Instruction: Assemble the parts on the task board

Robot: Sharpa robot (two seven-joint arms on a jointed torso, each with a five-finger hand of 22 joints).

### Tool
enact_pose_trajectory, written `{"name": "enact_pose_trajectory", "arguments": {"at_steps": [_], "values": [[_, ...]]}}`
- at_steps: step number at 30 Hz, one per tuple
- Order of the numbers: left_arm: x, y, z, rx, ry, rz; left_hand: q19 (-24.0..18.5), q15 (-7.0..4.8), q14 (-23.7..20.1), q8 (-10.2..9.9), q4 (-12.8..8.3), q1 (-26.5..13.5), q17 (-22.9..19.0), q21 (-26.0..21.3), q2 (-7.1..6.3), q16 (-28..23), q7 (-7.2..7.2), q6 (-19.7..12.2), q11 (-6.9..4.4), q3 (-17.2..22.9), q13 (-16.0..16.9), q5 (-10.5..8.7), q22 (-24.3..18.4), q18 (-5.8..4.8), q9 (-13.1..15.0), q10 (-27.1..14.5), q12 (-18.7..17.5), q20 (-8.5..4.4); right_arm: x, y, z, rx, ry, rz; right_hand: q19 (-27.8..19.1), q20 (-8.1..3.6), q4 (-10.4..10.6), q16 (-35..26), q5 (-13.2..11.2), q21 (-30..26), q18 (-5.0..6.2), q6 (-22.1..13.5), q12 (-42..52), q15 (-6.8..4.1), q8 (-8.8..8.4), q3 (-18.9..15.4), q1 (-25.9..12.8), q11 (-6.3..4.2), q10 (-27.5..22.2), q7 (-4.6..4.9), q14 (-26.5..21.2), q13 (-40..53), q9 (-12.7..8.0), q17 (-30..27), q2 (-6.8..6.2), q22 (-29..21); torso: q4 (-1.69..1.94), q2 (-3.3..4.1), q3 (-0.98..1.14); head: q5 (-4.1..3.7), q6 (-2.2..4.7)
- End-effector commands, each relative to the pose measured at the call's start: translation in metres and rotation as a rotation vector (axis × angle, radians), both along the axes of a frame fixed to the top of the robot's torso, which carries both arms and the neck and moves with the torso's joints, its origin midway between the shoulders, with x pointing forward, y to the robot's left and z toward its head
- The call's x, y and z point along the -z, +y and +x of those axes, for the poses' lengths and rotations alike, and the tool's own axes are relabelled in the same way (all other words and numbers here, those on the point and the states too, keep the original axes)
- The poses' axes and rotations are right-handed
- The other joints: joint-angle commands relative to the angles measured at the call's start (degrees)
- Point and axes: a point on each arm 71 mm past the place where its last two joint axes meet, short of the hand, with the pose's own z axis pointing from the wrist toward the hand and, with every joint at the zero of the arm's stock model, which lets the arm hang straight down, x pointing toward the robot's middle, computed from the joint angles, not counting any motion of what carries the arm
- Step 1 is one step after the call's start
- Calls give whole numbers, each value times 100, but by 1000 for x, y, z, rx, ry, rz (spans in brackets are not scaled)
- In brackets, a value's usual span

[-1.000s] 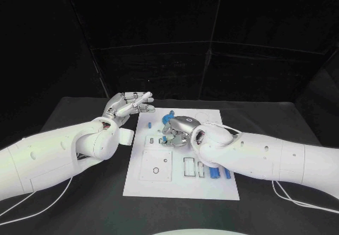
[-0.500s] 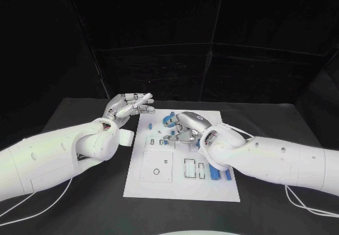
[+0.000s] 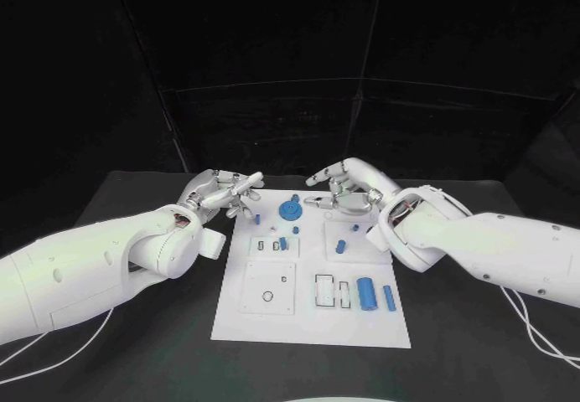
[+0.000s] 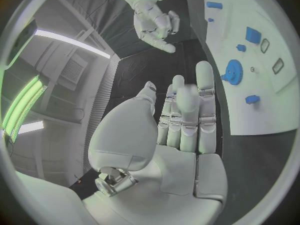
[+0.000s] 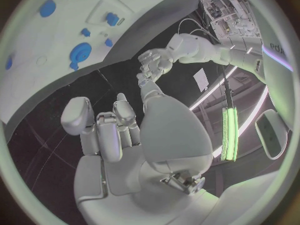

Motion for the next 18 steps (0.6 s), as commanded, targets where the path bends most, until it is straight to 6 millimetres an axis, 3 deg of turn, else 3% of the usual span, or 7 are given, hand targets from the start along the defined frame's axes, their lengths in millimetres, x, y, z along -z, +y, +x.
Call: {"name": "enact_pose_trajectory", "arguments": {"at_steps": [1,3,4,5,7,10,18], "values": [[10,-6,-3,123,92,282,283,-95,454,221,81,-71,1534,1421,-28,1538,-96,28,-108,-228,742,-28,1627,-220,202,-53,866,-124,-7,-17,10,65,113,146,-41,-3,16,-35,32,-30,80,24,-11,17,37,-29,6,-9,-55,-38,445,-6,11,860,74,-21,-11,-72,2,19,-20],[13,-8,-4,161,128,371,337,-100,506,396,169,-104,2044,1994,32,1967,-100,-15,-159,-333,1636,-25,2346,-303,354,-129,1818,-130,-11,-25,14,86,122,158,-46,-5,12,-40,40,-35,81,28,-17,16,42,-32,17,-11,-63,-40,442,-14,12,852,80,-30,-13,-96,9,33,-38],[13,-10,-3,173,147,417,320,-92,513,542,190,-53,2170,2219,62,2071,-119,-128,-178,-415,2417,0,2595,-304,491,-318,2598,-145,-13,-29,15,96,127,162,-63,-7,-1,-52,37,-50,87,29,-32,13,46,-35,43,-14,-83,-42,435,-34,11,827,84,-58,-15,-104,12,37,-41],[13,-10,-3,178,159,443,300,-94,517,664,206,-15,2248,2377,83,2136,-130,-217,-190,-484,2955,12,2766,-307,603,-485,3141,-147,-14,-31,16,102,129,164,-78,-9,-14,-62,30,-64,92,28,-46,10,49,-40,68,-16,-102,-43,430,-54,11,806,86,-84,-14,-116,15,39,-45],[14,-12,-3,191,194,524,334,-115,541,849,251,-59,2356,2488,170,2218,-142,-267,-152,-555,3453,-30,2939,-341,750,-519,3619,-115,-15,-39,18,118,137,167,-95,-13,-34,-74,15,-82,96,25,-65,6,54,-51,107,-19,-126,-45,425,-80,9,785,88,-114,-8,-133,29,71,-63],[14,-17,-2,210,232,640,473,-136,564,1029,286,-111,2445,2696,245,2288,-158,-341,-151,-632,3757,-35,3273,-396,893,-552,3913,-121,-16,-48,20,140,146,166,-98,-15,-42,-78,10,-86,97,24,-71,5,56,-57,122,-20,-134,-46,423,-88,9,778,88,-120,-16,-162,48,108,-92],[10,-33,8,235,266,888,644,-154,590,1328,309,-394,2545,2839,345,2366,-170,-539,-171,-920,4021,-42,3529,-441,1141,-630,4173,-144,-16,-53,22,157,166,158,-110,-23,-100,-98,21,-109,102,23,-84,-2,69,-70,224,-27,-152,-51,415,-114,7,743,100,-153,-33,-207,70,160,-140]]}}
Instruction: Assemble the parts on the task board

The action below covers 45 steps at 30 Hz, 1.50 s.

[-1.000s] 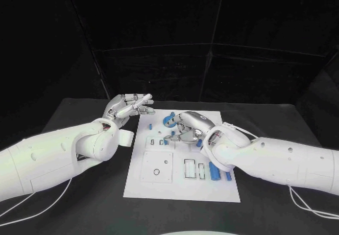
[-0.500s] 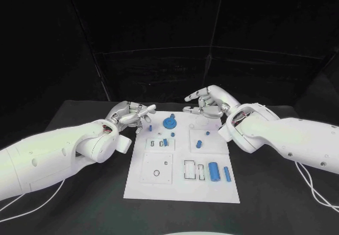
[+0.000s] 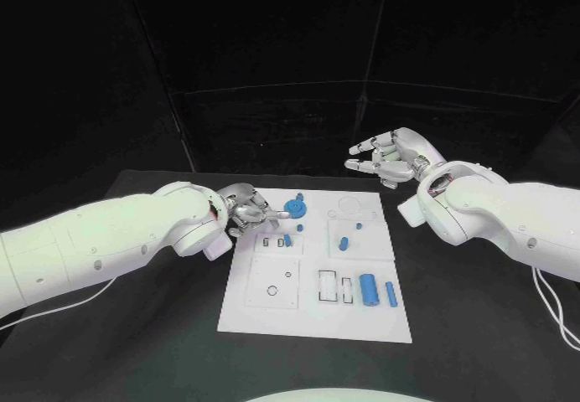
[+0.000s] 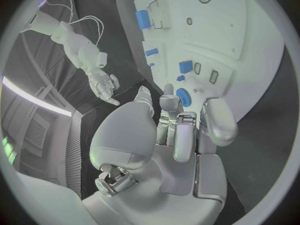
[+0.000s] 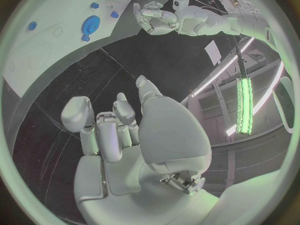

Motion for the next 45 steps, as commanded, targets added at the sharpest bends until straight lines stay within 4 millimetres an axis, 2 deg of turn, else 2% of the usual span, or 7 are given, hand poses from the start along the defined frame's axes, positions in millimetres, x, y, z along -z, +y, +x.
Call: {"name": "enact_pose_trajectory", "arguments": {"at_steps": [1,4,8,15,26,38,45], "values": [[4,0,3,22,38,232,61,-53,592,62,2,-77,1464,52,27,62,-7,-55,-17,-59,56,-17,75,-78,49,-1,57,-3,1,2,1,-5,38,14,-37,-10,-36,-36,21,-29,102,2,-31,-2,36,-7,80,-7,-49,-31,415,-10,3,744,3,-11,-6,-19,15,21,-14],[4,-8,5,35,41,274,91,-58,604,123,0,-108,1505,82,45,94,-13,-85,-22,-111,101,-17,127,-87,97,3,101,-8,1,4,1,-8,45,9,-48,-11,-42,-46,23,-38,106,2,-38,-3,38,-8,92,-7,-56,-32,410,-20,3,722,7,-30,2,-6,7,26,11],[5,-17,8,54,45,303,122,-61,604,180,1,-134,1505,131,57,95,-18,-114,-26,-162,131,-17,210,-102,143,1,132,-12,2,6,1,-14,50,4,-58,-14,-56,-56,41,-50,109,5,-40,-6,44,-10,119,-10,-58,-34,406,-25,3,703,16,-51,2,-4,0,45,-14],[7,-33,13,90,68,357,194,-60,604,275,7,-201,1505,285,79,95,-23,-161,-29,-256,166,-18,455,-145,217,-9,168,-14,2,10,2,-28,46,-12,-60,-17,-70,-63,62,-56,110,8,-43,-9,50,-13,144,-13,-60,-36,403,-32,3,692,24,-58,-8,3,1,74,-29],[8,-51,16,132,85,409,240,-60,604,343,5,-226,1505,392,95,95,-24,-206,-30,-319,187,-18,623,-173,272,-17,191,-15,1,14,3,-41,11,-41,-66,-19,-72,-72,86,-64,113,14,-39,-11,56,-19,151,-14,-54,-38,400,-31,4,677,32,-72,7,0,-7,64,-41],[11,-55,18,146,124,457,278,-74,604,526,-7,-178,1505,501,147,95,-53,-229,-52,-391,361,-17,785,-196,417,66,355,-25,1,17,4,-49,-8,-55,-64,-20,-70,-75,102,-65,112,21,-37,-12,62,-24,151,-16,-50,-40,399,-30,5,672,37,-73,-2,-1,-11,57,-74],[12,-56,19,148,132,469,282,-78,604,564,-13,-153,1505,517,158,95,-58,-244,-57,-400,379,-16,811,-199,453,73,375,-28,1,17,4,-49,-10,-57,-64,-20,-70,-75,102,-65,112,21,-37,-12,62,-24,151,-16,-50,-40,399,-30,5,672,37,-73,14,-2,-9,32,-96]]}}
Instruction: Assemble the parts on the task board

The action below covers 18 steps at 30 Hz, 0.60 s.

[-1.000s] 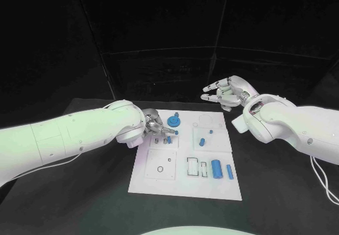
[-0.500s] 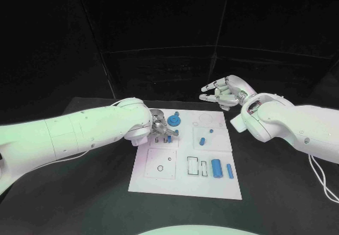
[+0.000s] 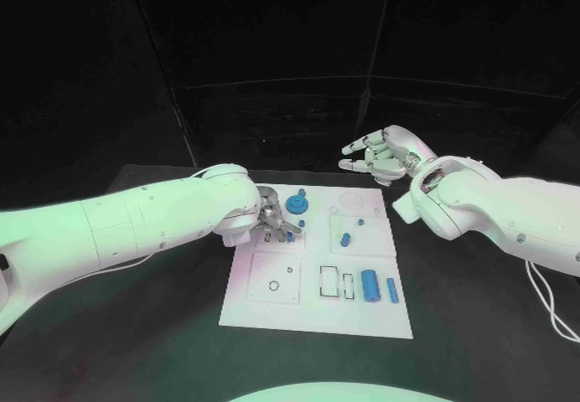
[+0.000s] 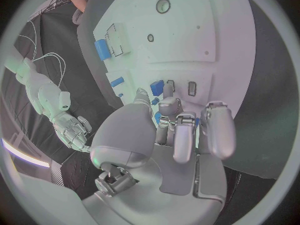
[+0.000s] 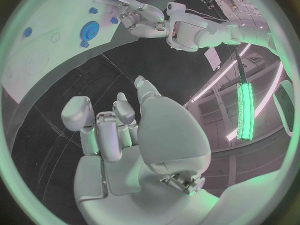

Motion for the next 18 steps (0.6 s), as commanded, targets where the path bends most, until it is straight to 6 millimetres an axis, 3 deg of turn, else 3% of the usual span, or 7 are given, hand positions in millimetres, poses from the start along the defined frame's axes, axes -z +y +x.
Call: {"name": "enact_pose_trajectory", "arguments": {"at_steps": [1,18], "values": [[0,-1,0,12,16,32,102,-39,605,42,-7,25,1508,41,32,17,-17,-38,-14,-35,8,-17,6,-39,12,30,40,-12,-2,2,0,-11,-18,-6,-45,0,-32,-22,33,-31,111,0,-15,-12,8,-16,54,5,-30,-19,399,0,8,669,-16,-10,7,3,0,-11,-11],[-1,-5,4,10,8,30,96,-43,605,149,-38,174,1508,57,80,17,-22,-117,-19,-35,-28,-16,34,-41,121,-7,21,-18,-1,4,1,-15,-14,-9,-48,-2,-28,-25,49,-36,112,12,-12,-14,17,-22,51,2,-25,-22,398,0,10,664,-7,-19,8,2,5,-11,-41]]}}
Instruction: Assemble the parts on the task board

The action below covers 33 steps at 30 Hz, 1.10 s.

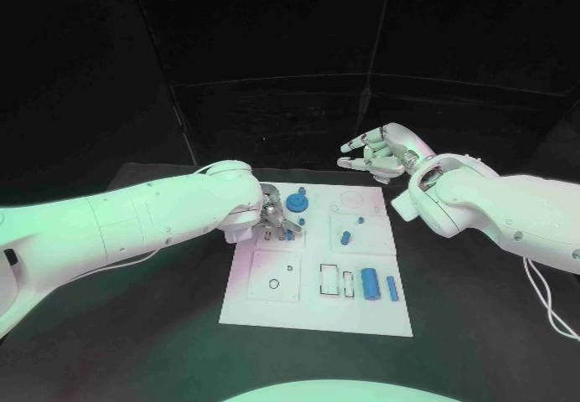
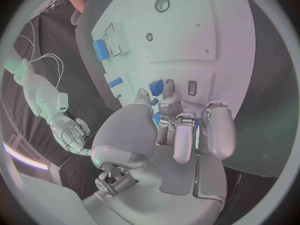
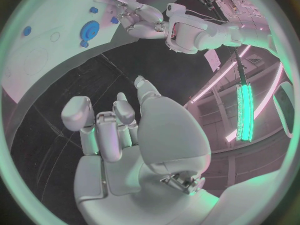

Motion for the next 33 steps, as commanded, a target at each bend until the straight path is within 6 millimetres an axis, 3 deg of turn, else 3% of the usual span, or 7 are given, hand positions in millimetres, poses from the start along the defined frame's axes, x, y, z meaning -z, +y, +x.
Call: {"name": "enact_pose_trajectory", "arguments": {"at_steps": [1,15,27,33], "values": [[-1,-1,1,10,1,10,94,-44,605,60,-30,102,1508,36,39,17,-2,-67,-20,-9,-12,-15,5,-42,30,-12,-5,-18,-1,2,0,-13,-7,-3,-48,-2,-25,-26,22,-37,113,16,-8,-14,20,-26,49,1,-21,-23,398,3,6,664,-4,-6,2,1,1,-8,-10],[-1,-5,2,25,6,11,87,-44,605,142,-81,278,1508,50,107,17,-2,-127,-21,53,-68,-13,36,-45,116,-51,-48,-17,-1,3,1,-18,-1,-6,-46,-4,-19,-29,30,-38,113,21,-13,-16,25,-32,43,0,-24,-25,397,-5,7,659,1,-6,2,0,1,-19,-35],[-1,-9,1,49,20,14,55,-51,605,248,-288,715,1508,22,347,17,-10,-239,-31,416,-95,-8,7,-34,243,-66,-69,-22,0,6,2,-22,3,-6,-47,-5,-14,-34,40,-41,114,25,-9,-17,29,-36,40,-2,-19,-26,395,-3,7,651,8,-9,6,-2,3,-14,-61],[-1,-10,0,56,24,14,52,-60,605,267,-394,878,1508,22,396,17,-22,-277,-42,588,-108,-8,14,-34,275,-73,-84,-29,0,7,2,-23,3,-6,-47,-5,-14,-34,40,-41,114,25,-9,-17,29,-36,40,-2,-19,-26,395,-3,7,651,8,-9,-4,-3,3,-10,-62]]}}
